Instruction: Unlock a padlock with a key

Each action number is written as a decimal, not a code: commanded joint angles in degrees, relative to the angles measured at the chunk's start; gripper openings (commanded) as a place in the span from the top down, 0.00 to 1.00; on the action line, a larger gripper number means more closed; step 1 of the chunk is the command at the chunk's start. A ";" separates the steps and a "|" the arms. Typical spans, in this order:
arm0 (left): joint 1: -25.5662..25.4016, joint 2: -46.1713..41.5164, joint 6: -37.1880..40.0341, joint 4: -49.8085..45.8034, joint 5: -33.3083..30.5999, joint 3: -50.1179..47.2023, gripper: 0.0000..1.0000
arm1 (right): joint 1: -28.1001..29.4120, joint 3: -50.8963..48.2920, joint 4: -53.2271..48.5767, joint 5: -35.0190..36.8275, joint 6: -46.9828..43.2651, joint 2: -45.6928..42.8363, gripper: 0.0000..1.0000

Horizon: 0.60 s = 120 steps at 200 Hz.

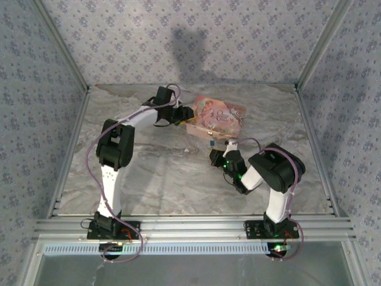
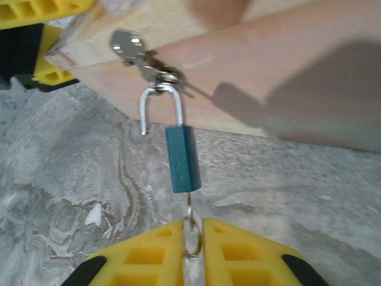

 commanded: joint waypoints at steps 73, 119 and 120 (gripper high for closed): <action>0.52 -5.11 0.26 1.37 -3.87 -13.53 0.55 | -8.27 -0.69 -4.55 -15.34 -6.13 -8.63 0.49; 0.35 -9.27 -0.85 3.43 -4.55 -20.05 0.55 | -15.29 4.74 -7.54 -27.19 -9.19 -9.07 0.37; 0.35 -9.40 -0.88 3.42 -4.52 -20.19 0.55 | -15.41 4.90 -7.68 -27.37 -9.32 -9.00 0.37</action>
